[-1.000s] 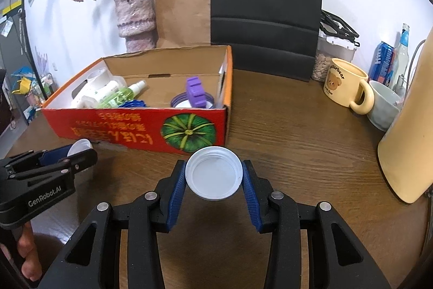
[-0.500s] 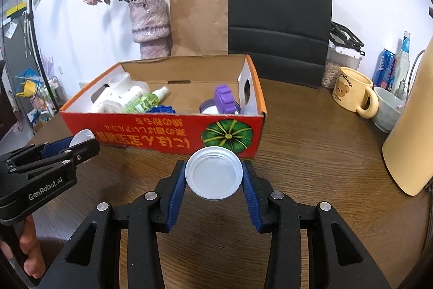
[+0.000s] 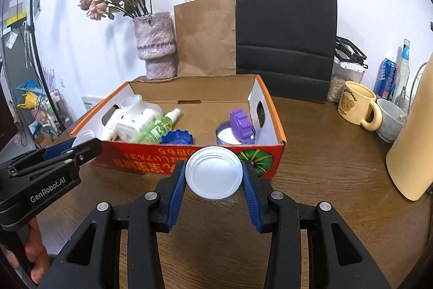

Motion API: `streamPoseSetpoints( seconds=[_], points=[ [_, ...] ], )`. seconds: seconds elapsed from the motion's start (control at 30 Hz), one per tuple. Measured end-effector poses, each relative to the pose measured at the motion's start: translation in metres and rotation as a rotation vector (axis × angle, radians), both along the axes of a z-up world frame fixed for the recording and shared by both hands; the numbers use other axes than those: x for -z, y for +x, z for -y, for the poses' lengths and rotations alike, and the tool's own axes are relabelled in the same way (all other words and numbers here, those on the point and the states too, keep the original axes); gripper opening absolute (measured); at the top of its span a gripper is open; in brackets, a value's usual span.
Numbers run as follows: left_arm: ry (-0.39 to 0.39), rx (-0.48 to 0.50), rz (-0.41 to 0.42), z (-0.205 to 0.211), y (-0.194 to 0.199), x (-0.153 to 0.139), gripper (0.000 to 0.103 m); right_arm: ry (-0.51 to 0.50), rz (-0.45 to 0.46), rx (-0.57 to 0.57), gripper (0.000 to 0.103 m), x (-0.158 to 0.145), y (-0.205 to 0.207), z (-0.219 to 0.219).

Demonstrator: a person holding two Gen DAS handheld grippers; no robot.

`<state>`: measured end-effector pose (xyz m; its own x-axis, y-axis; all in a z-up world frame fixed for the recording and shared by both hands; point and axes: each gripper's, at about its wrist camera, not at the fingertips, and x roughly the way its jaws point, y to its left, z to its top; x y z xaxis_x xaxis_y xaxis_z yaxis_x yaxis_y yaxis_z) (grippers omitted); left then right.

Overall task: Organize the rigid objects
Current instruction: 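Carry both white caps over the box with both tools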

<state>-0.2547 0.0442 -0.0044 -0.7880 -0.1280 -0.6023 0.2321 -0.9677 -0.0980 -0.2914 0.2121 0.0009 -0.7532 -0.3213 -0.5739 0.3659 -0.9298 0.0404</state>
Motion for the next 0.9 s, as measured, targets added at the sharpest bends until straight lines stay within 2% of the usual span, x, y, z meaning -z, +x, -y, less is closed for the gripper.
streamPoseSetpoints(
  seconds=[0.9],
  points=[
    [-0.003,-0.016,-0.079,0.018,-0.042,-0.030,0.037,-0.015,-0.042,0.024,0.045,-0.019,-0.045,0.026]
  ],
)
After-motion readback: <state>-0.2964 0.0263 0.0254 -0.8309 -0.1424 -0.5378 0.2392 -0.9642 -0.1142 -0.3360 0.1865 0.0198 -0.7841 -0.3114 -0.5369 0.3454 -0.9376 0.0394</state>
